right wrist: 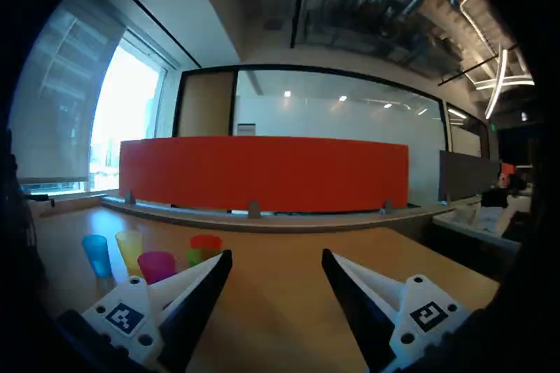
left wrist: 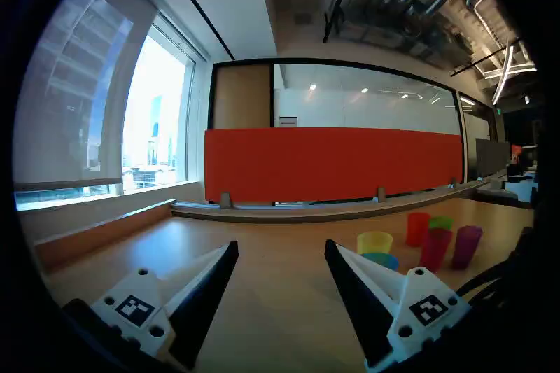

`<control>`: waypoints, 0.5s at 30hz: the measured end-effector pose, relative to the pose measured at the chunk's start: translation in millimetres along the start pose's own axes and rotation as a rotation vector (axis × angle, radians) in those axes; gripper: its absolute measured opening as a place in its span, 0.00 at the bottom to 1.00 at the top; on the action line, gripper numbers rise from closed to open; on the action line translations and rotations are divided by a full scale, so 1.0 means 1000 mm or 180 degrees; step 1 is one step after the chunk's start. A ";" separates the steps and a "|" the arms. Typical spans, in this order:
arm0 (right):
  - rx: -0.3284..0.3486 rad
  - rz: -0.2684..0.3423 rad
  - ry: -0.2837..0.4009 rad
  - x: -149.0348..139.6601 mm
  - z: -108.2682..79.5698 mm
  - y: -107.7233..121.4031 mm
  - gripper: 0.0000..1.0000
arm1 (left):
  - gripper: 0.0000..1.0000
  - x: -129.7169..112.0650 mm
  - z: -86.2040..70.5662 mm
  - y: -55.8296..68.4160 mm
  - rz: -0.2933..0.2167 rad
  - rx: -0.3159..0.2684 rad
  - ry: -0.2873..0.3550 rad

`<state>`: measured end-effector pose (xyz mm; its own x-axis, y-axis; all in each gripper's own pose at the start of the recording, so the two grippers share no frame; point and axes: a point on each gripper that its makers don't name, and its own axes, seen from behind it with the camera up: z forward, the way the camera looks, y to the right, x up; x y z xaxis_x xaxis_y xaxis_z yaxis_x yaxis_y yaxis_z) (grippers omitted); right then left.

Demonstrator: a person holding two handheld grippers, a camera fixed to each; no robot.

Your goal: Pour water

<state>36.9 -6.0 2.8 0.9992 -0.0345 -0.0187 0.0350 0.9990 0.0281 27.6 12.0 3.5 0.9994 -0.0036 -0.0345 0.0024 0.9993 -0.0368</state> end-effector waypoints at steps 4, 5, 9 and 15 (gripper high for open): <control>0.0029 -0.0065 0.0019 0.012 0.001 -0.003 0.99 | 0.92 0.012 0.004 0.008 -0.0055 -0.0103 -0.0021; 0.0041 -0.0083 0.0031 0.016 0.001 -0.005 0.99 | 0.92 0.015 0.005 0.010 -0.0062 -0.0125 -0.0029; 0.0079 -0.0138 0.0055 0.027 0.001 -0.009 0.99 | 0.92 0.026 0.008 0.017 -0.0047 -0.0187 -0.0021; 0.0174 -0.0213 0.0050 0.038 0.004 -0.016 0.99 | 0.92 0.035 0.012 0.032 0.0017 -0.0359 -0.0068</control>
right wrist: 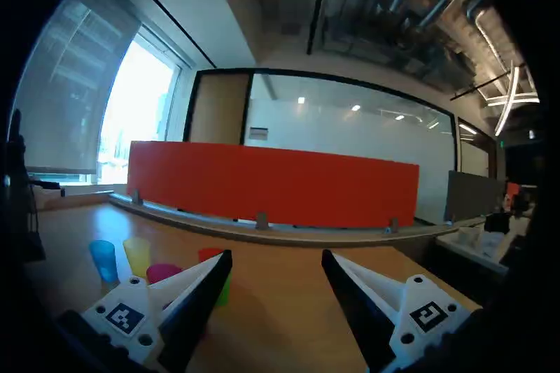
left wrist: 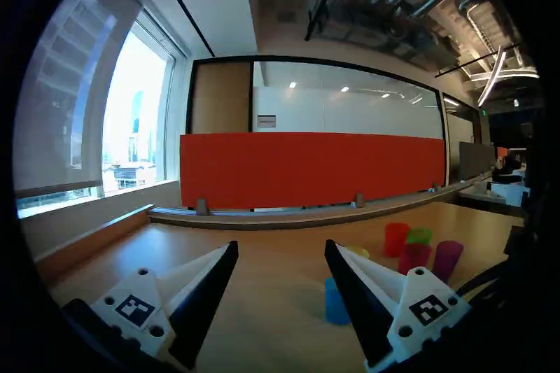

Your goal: Pour water

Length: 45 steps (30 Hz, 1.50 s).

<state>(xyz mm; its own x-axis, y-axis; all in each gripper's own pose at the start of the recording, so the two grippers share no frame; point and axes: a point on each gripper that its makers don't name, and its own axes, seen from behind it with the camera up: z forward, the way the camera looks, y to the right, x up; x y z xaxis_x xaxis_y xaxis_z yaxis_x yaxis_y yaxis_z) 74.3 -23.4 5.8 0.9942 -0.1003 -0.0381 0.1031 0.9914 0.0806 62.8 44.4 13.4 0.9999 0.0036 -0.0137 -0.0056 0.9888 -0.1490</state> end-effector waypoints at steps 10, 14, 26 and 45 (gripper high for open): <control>0.0202 -0.0050 -0.0044 0.011 0.006 -0.012 1.00 | 0.92 0.010 0.009 0.022 0.0074 -0.0300 -0.0118; 0.0339 -0.0083 -0.0127 0.009 0.008 -0.018 1.00 | 0.92 0.009 0.012 0.030 0.0124 -0.0436 -0.0197; 0.0804 -0.0223 -0.0343 0.009 0.015 -0.040 1.00 | 0.92 -0.015 0.022 0.049 0.0267 -0.0806 -0.0561; 0.1189 -0.0377 -0.0641 -0.007 0.039 -0.055 1.00 | 0.92 -0.068 0.047 0.077 0.0522 -0.1299 -0.1082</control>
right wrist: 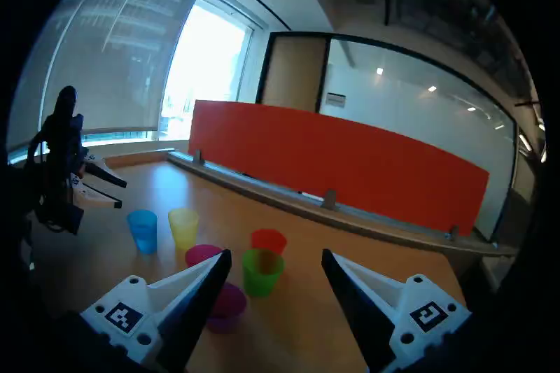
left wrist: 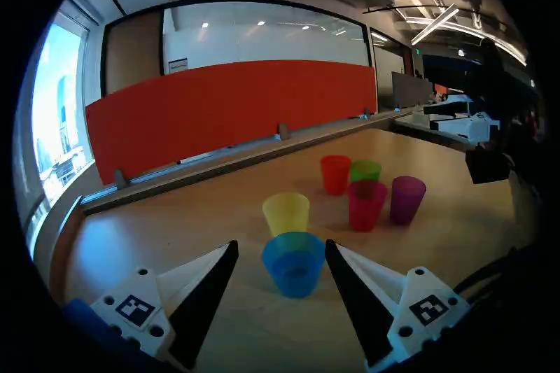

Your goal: Pour water

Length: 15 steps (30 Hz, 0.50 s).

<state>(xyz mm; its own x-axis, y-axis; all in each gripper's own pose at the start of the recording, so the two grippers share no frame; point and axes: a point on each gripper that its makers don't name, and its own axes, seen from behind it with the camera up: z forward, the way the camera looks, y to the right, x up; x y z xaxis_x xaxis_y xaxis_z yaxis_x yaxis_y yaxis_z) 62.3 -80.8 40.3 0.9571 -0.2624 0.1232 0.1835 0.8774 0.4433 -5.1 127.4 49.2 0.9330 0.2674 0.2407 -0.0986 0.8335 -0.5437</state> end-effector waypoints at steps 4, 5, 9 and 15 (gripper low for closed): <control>0.0057 -0.0007 -0.0026 0.000 0.006 0.000 1.00 | 0.92 -0.010 0.008 0.003 0.0051 -0.0046 -0.0115; 0.0071 -0.0011 -0.0037 -0.001 0.008 0.000 1.00 | 0.92 -0.013 0.009 0.004 0.0063 -0.0060 -0.0148; 0.0104 -0.0042 -0.0075 -0.003 0.014 0.001 1.00 | 0.92 -0.023 0.015 0.009 0.0094 -0.0125 -0.0263; 0.0129 -0.0070 -0.0130 -0.010 0.019 0.003 1.00 | 0.92 -0.037 0.024 0.015 0.0142 -0.0215 -0.0425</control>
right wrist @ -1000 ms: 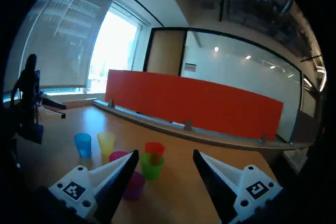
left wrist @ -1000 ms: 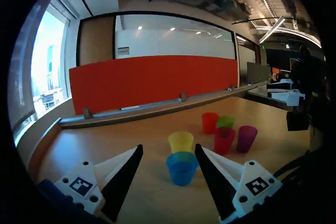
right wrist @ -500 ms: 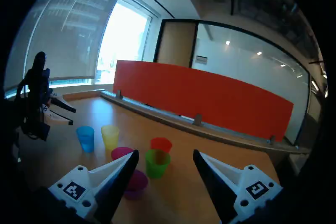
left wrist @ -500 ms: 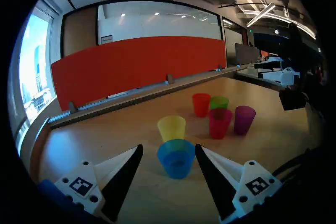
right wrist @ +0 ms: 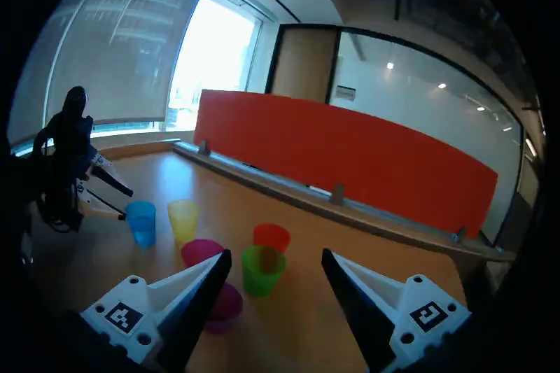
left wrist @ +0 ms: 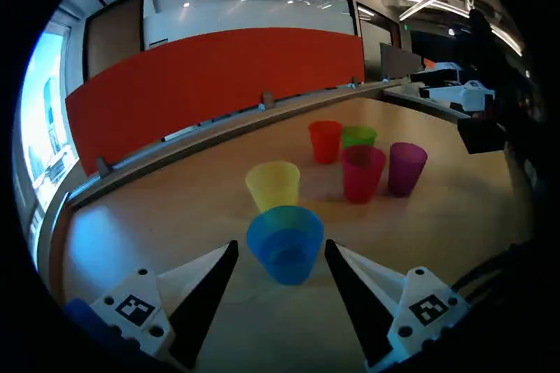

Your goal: Pour water

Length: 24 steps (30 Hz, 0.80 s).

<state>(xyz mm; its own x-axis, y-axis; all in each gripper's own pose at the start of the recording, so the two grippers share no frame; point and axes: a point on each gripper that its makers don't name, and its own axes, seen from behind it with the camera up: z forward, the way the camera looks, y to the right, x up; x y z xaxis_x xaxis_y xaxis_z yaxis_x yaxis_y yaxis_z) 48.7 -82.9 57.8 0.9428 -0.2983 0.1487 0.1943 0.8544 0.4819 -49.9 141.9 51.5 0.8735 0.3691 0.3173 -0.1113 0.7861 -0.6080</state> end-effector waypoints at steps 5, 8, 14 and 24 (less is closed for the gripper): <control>0.0020 -0.0002 -0.0016 -0.003 0.004 0.001 1.00 | 0.92 -0.007 0.009 0.002 0.0025 -0.0032 -0.0084; 0.0028 -0.0014 -0.0033 -0.007 0.006 0.002 1.00 | 0.92 -0.008 0.013 0.003 0.0028 -0.0048 -0.0109; 0.0040 -0.0023 -0.0051 -0.011 0.010 0.003 1.00 | 0.92 -0.008 0.018 0.002 0.0044 -0.0054 -0.0134; 0.0060 -0.0036 -0.0079 -0.016 0.015 0.004 1.00 | 0.92 -0.007 0.030 0.002 0.0053 -0.0111 -0.0157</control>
<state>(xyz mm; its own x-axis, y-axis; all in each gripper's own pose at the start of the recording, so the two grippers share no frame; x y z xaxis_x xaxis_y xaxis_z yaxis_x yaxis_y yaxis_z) 30.6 -81.5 70.7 0.9336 -0.3185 0.1644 0.1995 0.8429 0.4997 -70.8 155.6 69.7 0.8471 0.4068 0.3419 -0.1084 0.7622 -0.6382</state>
